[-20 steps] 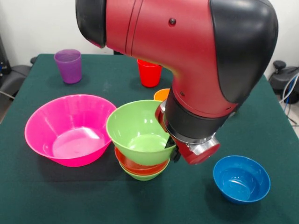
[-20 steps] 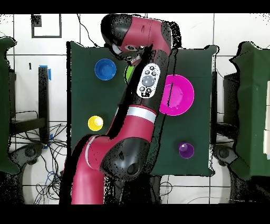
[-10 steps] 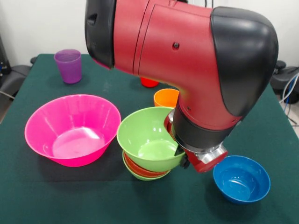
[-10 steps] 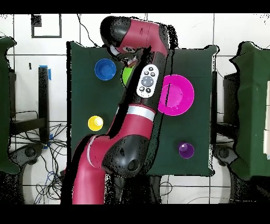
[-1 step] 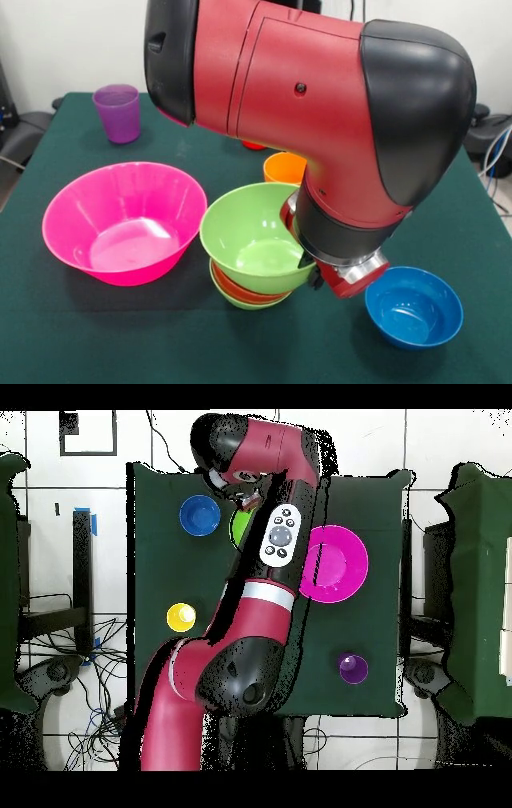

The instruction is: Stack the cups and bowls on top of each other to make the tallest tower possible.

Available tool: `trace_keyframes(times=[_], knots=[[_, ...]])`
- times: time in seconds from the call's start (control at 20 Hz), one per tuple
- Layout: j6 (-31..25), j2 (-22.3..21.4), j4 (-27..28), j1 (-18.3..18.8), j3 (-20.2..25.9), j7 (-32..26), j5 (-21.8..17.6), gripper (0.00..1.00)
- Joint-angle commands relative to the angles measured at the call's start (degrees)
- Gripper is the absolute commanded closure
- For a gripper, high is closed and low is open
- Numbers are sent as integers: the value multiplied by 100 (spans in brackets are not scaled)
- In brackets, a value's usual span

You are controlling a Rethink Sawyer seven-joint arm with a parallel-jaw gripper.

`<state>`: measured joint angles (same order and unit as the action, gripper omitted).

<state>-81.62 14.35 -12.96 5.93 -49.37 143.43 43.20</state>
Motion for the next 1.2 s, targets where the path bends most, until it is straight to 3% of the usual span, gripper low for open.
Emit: trace_keyframes(times=[0.05,0.35,1.1,1.15,1.2], knots=[[-523,-42,-149,-1,199,30,-45,100],[-741,-208,-406,-97,353,-314,-245,100],[-874,-873,-1770,-510,795,-1064,-1081,100],[-859,-903,-1813,-517,819,-1102,-1118,100],[-1060,-750,-1420,-392,721,-1134,-1081,100]])
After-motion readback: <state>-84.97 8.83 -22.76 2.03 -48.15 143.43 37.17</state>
